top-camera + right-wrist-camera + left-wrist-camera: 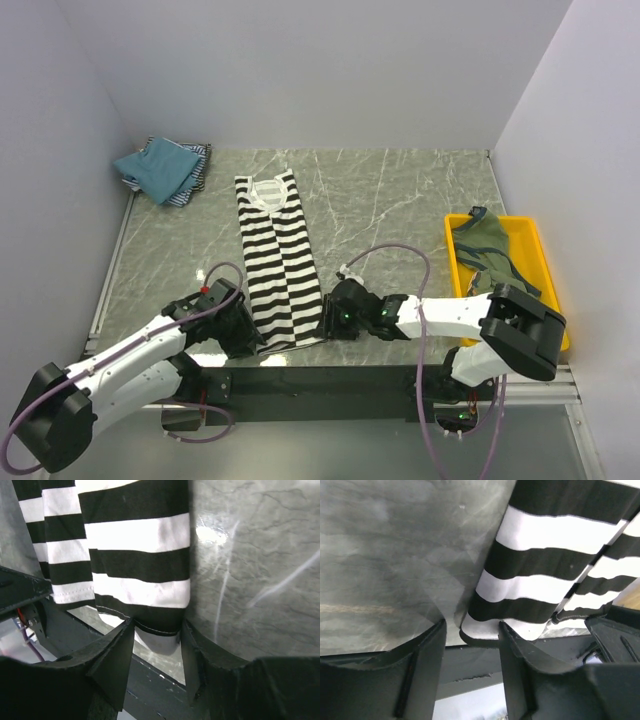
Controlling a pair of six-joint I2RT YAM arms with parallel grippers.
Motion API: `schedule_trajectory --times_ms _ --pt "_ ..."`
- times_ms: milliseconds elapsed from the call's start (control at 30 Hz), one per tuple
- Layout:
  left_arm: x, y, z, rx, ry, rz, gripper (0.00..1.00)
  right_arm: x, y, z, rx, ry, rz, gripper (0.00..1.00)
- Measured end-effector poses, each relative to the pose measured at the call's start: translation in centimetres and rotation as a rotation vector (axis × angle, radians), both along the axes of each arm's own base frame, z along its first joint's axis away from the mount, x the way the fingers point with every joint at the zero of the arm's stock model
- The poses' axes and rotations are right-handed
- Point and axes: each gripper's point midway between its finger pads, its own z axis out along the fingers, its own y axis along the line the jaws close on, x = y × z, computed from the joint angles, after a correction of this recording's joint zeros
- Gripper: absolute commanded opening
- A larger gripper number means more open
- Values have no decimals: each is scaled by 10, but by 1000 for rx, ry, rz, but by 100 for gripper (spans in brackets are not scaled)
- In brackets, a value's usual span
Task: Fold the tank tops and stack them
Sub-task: Fold the tank top
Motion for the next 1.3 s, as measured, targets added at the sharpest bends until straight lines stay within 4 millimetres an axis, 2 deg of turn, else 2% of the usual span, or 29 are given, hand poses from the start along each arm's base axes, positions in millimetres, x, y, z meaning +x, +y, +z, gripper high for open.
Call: schedule_trajectory --times_ms 200,333,433,600,800,967,1033,1067,1167,1300 --pt "-2 -4 -3 -11 18 -20 34 0 7 -2 -27 -14 2 44" --pt "-3 -3 -6 0 23 -38 15 0 6 -3 -59 -28 -2 38" --pt "-3 -3 -6 5 16 -52 1 0 3 -5 -84 -33 -7 29" --pt "-2 -4 -5 1 -2 -78 1 1 -4 -8 -132 -39 -12 15" --pt "-5 -10 -3 -9 -27 -131 1 -3 -7 -7 -200 -70 14 15" --pt "-12 -17 0 -10 -32 -186 1 -12 -10 -6 -265 -94 56 18" --pt "-15 -20 1 -7 -37 -208 1 -16 -12 -7 -279 -100 68 24" --pt "-17 -21 2 -6 -39 -219 1 -18 -13 -7 -289 -103 76 32" --pt "-21 -24 3 -4 -44 -240 1 -26 -17 -5 -302 -108 97 45" --pt "-24 -25 5 -7 -48 -236 1 -37 -30 -3 -312 -100 96 50"
